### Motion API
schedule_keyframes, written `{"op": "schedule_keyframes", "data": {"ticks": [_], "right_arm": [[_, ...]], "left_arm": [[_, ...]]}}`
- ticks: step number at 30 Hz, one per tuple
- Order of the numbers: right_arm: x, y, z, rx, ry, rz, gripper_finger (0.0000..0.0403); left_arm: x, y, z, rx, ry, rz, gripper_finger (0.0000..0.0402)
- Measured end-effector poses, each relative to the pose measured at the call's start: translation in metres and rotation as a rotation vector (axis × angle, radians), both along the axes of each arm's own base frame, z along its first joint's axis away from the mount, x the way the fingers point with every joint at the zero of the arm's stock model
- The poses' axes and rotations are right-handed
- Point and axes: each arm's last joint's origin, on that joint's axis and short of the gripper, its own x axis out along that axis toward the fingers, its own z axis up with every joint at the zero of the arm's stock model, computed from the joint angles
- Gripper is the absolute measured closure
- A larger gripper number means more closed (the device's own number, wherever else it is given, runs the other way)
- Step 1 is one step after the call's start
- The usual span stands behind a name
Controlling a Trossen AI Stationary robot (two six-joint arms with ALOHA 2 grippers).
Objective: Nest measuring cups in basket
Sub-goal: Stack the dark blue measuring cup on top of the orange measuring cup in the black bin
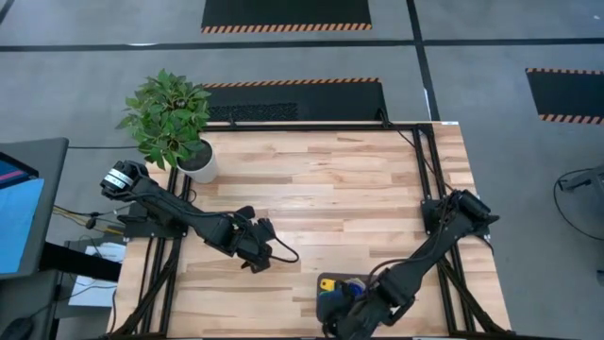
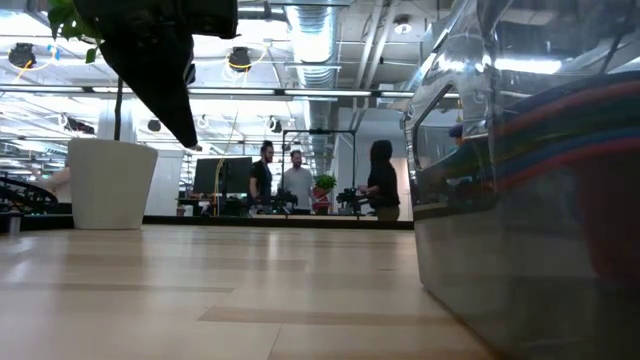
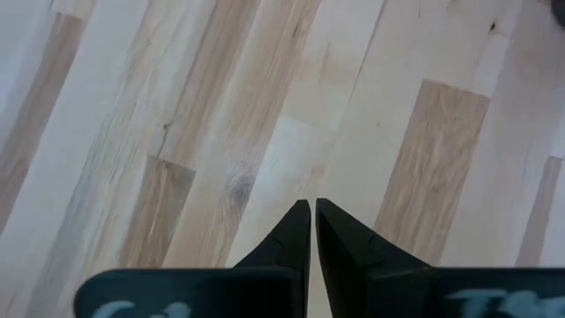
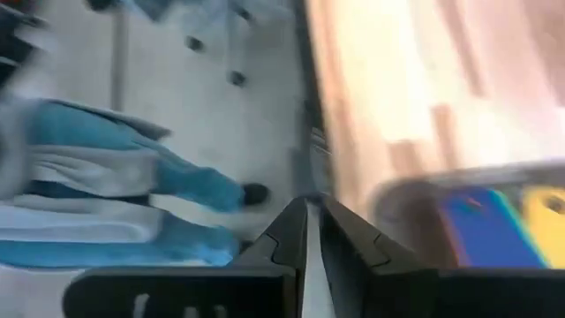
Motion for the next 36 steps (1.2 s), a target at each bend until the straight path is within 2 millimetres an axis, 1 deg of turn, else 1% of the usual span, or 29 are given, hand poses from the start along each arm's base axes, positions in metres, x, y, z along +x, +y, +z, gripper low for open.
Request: {"op": "schedule_keyframes", "data": {"ticks": [2,6,10,15,16,18,21,28,36], "right_arm": [[-0.004,-0.004,-0.004,-0.052,0.054,-0.010,0.0347],[-0.006,-0.009,-0.008,-0.113,0.092,-0.014,0.0354],[-0.016,-0.002,-0.010,-0.153,0.111,0.072,0.0364],[-0.023,0.005,-0.022,-0.205,0.163,0.113,0.0386],[-0.023,0.007,-0.024,-0.200,0.171,0.122,0.0389],[-0.016,0.010,-0.030,-0.165,0.183,0.139,0.0394],[-0.016,0.012,-0.046,-0.186,0.244,0.148,0.0391],[-0.013,0.009,-0.046,-0.180,0.248,0.107,0.0370],[-0.012,0.002,-0.048,-0.219,0.288,0.101,0.0392]], "left_arm": [[0.000,0.000,0.000,0.000,0.002,-0.005,0.0391],[0.000,0.000,0.000,-0.003,0.003,-0.006,0.0391],[0.000,0.000,0.000,-0.003,0.003,-0.006,0.0391],[0.000,0.000,0.000,-0.003,0.003,-0.006,0.0391],[0.000,0.000,0.000,-0.001,0.003,-0.005,0.0391],[0.000,0.000,-0.001,0.005,0.002,-0.004,0.0391],[0.001,0.000,-0.002,0.008,0.005,-0.003,0.0391],[0.000,0.000,-0.004,0.017,0.013,-0.004,0.0391],[0.001,0.000,-0.004,0.036,0.004,-0.004,0.0391]]}}
